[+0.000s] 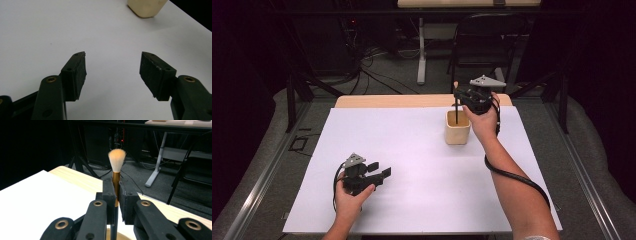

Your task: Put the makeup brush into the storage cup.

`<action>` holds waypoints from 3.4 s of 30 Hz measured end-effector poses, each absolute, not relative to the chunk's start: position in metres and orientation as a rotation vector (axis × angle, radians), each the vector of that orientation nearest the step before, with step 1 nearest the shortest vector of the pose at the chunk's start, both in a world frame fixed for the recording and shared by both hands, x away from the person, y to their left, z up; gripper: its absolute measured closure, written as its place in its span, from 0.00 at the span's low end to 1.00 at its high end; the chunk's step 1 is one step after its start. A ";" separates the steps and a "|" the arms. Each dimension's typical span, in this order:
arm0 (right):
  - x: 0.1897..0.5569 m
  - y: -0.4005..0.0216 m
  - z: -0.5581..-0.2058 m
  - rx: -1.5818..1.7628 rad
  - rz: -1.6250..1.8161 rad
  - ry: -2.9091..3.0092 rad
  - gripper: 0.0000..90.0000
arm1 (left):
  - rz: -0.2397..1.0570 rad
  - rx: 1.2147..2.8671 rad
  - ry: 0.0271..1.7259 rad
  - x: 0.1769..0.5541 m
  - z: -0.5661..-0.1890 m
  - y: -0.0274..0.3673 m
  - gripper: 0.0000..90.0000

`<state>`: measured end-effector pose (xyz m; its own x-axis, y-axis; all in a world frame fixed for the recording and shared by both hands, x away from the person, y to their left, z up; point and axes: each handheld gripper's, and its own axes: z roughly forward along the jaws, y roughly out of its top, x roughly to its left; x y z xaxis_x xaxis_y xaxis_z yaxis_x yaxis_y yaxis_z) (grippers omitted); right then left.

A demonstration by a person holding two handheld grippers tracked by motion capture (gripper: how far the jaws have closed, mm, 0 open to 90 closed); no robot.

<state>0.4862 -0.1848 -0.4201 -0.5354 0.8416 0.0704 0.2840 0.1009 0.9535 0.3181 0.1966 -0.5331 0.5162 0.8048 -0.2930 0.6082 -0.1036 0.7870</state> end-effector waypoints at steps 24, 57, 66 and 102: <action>0.483 -0.185 -0.438 1.093 1.404 1.923 0.93 | 0.281 1.801 1.198 0.315 -0.531 0.200 0.42; 0.481 -0.188 -0.464 1.116 1.355 1.955 0.93 | 0.295 1.788 1.206 0.311 -0.532 0.206 0.42; 0.477 -0.192 -0.469 1.119 1.326 1.968 0.93 | 0.292 1.800 1.203 0.311 -0.531 0.205 0.42; 0.472 -0.194 -0.480 1.118 1.295 2.013 0.93 | 0.296 1.790 1.202 0.311 -0.530 0.206 0.42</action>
<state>0.4722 -0.1939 -0.4797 -0.5412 0.8405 0.0247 0.3706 0.2121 0.9043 0.3115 0.2057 -0.5300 0.4922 0.8247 -0.2787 0.6013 -0.0907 0.7938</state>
